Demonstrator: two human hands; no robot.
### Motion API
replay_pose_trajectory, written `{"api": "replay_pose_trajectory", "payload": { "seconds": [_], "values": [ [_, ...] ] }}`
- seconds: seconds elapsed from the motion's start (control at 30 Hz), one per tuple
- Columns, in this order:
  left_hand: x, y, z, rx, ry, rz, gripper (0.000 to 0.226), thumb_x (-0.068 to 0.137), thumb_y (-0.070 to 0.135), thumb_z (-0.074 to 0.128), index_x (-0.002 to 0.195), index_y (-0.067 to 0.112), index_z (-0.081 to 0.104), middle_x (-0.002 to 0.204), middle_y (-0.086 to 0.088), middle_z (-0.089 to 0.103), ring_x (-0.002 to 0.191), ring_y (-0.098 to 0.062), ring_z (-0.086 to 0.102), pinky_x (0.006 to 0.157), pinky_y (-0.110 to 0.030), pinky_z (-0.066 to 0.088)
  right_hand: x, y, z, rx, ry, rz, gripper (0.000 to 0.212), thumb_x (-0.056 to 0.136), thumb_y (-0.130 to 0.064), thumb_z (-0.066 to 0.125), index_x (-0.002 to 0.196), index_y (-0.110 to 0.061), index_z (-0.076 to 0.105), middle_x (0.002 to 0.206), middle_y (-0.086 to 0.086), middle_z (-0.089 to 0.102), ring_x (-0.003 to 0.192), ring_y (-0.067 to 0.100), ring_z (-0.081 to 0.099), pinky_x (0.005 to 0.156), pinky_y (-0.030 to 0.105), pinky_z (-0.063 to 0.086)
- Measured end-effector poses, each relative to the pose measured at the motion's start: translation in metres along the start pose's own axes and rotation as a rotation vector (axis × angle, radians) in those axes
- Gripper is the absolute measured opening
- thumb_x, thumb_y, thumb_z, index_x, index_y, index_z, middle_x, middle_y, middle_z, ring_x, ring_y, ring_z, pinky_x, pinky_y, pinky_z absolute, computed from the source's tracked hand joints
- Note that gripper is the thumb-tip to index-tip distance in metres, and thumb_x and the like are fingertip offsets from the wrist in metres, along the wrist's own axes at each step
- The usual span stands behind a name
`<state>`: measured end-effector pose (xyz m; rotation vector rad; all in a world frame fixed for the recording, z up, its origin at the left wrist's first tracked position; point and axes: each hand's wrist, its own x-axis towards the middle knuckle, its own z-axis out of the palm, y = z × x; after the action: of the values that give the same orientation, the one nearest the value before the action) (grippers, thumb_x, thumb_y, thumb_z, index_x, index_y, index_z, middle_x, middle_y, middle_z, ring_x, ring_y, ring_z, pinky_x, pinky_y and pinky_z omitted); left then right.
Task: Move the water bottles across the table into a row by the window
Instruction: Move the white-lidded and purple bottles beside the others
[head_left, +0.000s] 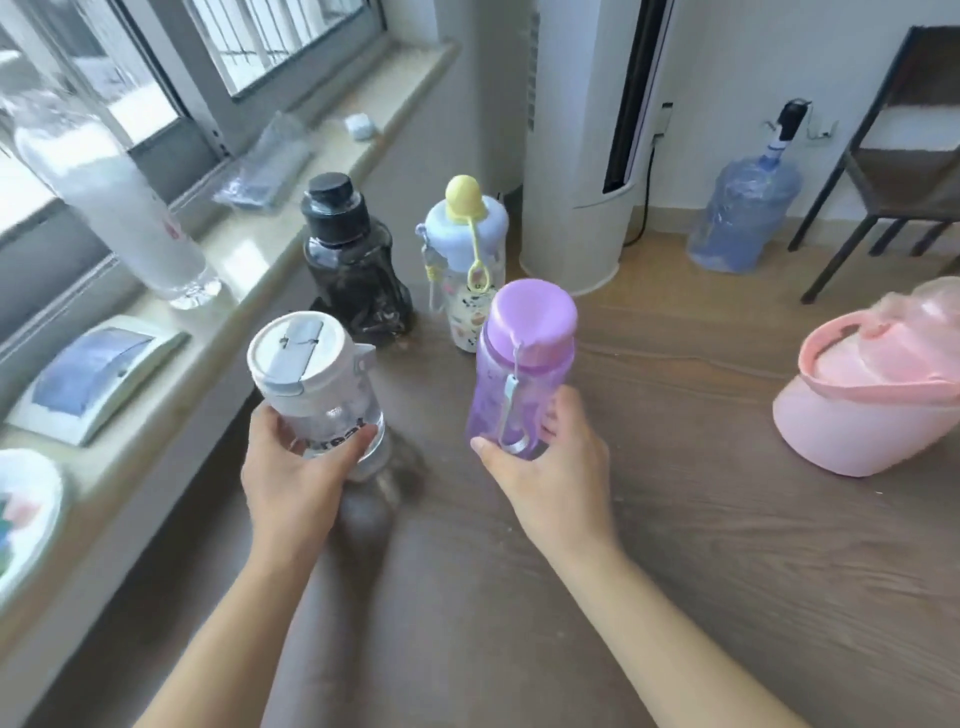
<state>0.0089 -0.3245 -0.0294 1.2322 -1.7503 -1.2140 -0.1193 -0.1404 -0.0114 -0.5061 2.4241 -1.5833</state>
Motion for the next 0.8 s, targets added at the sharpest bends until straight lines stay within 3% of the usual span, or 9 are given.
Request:
{"api": "replay_pose_trajectory", "payload": {
  "seconds": [0.07, 0.13, 0.2, 0.43, 0.57, 0.67, 0.73, 0.8],
  "values": [
    [0.021, -0.005, -0.005, 0.007, -0.005, -0.009, 0.071, 0.064, 0.025, 0.101, 0.125, 0.029, 0.064, 0.121, 0.012, 0.077, 0.110, -0.007, 0.075, 0.104, -0.044, 0.060, 0.009, -0.004, 0.021, -0.017, -0.023, 0.009, 0.047, 0.067, -0.030, 0.090, 0.098, -0.029, 0.053, 0.090, -0.013, 0.067, 0.077, -0.001, 0.062, 0.063, 0.009, 0.044],
    [0.037, -0.008, -0.008, -0.004, -0.009, -0.025, 0.070, 0.059, 0.033, 0.101, 0.119, 0.035, 0.065, 0.122, 0.011, 0.078, 0.113, -0.012, 0.076, 0.103, -0.046, 0.061, 0.016, -0.005, 0.039, -0.025, -0.029, 0.027, 0.049, 0.068, -0.032, 0.088, 0.104, -0.028, 0.056, 0.099, -0.012, 0.069, 0.087, 0.006, 0.065, 0.075, 0.025, 0.053],
    [0.046, -0.011, -0.008, -0.016, -0.013, -0.030, 0.071, 0.057, 0.035, 0.100, 0.119, 0.035, 0.065, 0.122, 0.010, 0.079, 0.112, -0.012, 0.077, 0.102, -0.045, 0.061, 0.020, -0.005, 0.052, -0.023, -0.019, 0.035, 0.050, 0.068, -0.033, 0.088, 0.108, -0.028, 0.057, 0.103, -0.012, 0.069, 0.095, 0.012, 0.067, 0.081, 0.032, 0.056],
    [0.062, -0.021, -0.005, -0.061, -0.040, -0.014, 0.080, 0.062, 0.029, 0.101, 0.133, 0.022, 0.065, 0.126, 0.009, 0.079, 0.114, -0.007, 0.077, 0.102, -0.037, 0.061, 0.015, -0.002, 0.072, -0.041, 0.017, 0.022, 0.051, 0.071, -0.030, 0.088, 0.106, -0.032, 0.051, 0.103, -0.010, 0.065, 0.094, 0.012, 0.061, 0.076, 0.027, 0.048],
    [0.061, -0.024, -0.004, -0.063, -0.045, -0.025, 0.081, 0.063, 0.032, 0.101, 0.134, 0.024, 0.063, 0.128, 0.011, 0.079, 0.117, -0.006, 0.076, 0.108, -0.044, 0.060, 0.015, 0.003, 0.077, -0.056, 0.033, 0.005, 0.060, 0.070, -0.031, 0.088, 0.119, -0.025, 0.055, 0.113, -0.007, 0.064, 0.106, 0.017, 0.062, 0.088, 0.036, 0.053],
    [0.051, -0.022, -0.003, -0.070, -0.060, -0.032, 0.098, 0.067, 0.031, 0.102, 0.152, 0.024, 0.054, 0.145, 0.012, 0.072, 0.129, -0.004, 0.071, 0.114, -0.039, 0.055, 0.015, 0.009, 0.073, -0.104, -0.045, 0.019, 0.081, 0.068, -0.033, 0.090, 0.137, -0.021, 0.050, 0.131, -0.003, 0.063, 0.121, 0.020, 0.059, 0.101, 0.039, 0.050],
    [0.030, -0.016, -0.001, -0.062, -0.002, -0.027, 0.105, 0.073, 0.024, 0.101, 0.162, 0.018, 0.046, 0.155, 0.003, 0.063, 0.133, -0.005, 0.067, 0.116, -0.035, 0.052, 0.009, 0.012, 0.064, -0.101, -0.102, 0.036, 0.097, 0.068, -0.030, 0.091, 0.150, -0.021, 0.040, 0.147, -0.001, 0.055, 0.134, 0.020, 0.052, 0.112, 0.040, 0.044],
    [-0.002, -0.011, 0.003, 0.048, 0.129, -0.002, 0.091, 0.079, 0.021, 0.096, 0.157, 0.012, 0.049, 0.146, -0.006, 0.063, 0.122, -0.013, 0.068, 0.112, -0.038, 0.054, -0.003, 0.015, 0.046, -0.082, -0.130, 0.068, 0.102, 0.073, -0.026, 0.090, 0.156, -0.021, 0.032, 0.156, 0.000, 0.046, 0.142, 0.018, 0.045, 0.118, 0.041, 0.039]
  ]
}}
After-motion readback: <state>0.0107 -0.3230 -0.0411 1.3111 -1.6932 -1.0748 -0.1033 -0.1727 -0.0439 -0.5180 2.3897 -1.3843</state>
